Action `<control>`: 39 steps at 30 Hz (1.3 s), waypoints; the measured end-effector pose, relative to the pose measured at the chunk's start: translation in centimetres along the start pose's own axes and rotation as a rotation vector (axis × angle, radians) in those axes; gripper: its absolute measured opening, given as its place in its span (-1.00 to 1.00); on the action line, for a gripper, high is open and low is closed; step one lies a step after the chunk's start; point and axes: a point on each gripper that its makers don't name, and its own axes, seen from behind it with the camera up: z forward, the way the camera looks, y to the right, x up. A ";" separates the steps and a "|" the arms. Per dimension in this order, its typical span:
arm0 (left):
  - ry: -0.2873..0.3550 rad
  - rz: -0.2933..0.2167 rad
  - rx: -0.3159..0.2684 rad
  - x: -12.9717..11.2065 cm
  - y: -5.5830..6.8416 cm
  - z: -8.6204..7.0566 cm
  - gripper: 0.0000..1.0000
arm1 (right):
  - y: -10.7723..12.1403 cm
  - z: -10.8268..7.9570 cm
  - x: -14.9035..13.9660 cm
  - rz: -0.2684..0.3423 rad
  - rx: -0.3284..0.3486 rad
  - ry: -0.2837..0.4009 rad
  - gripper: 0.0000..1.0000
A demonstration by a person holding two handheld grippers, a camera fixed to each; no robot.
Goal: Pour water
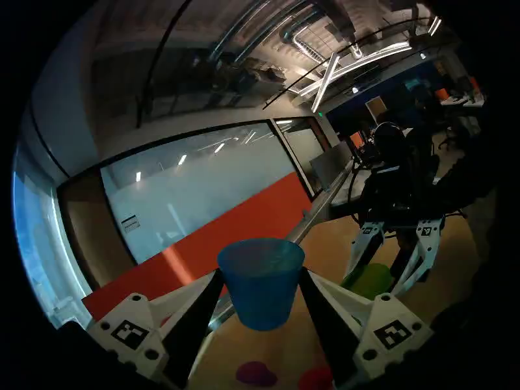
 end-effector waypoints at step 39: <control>-0.005 0.296 0.031 1.7 -0.2 0.2 0.67 | -1.1 2.1 0.6 -0.018 0.041 0.003 0.83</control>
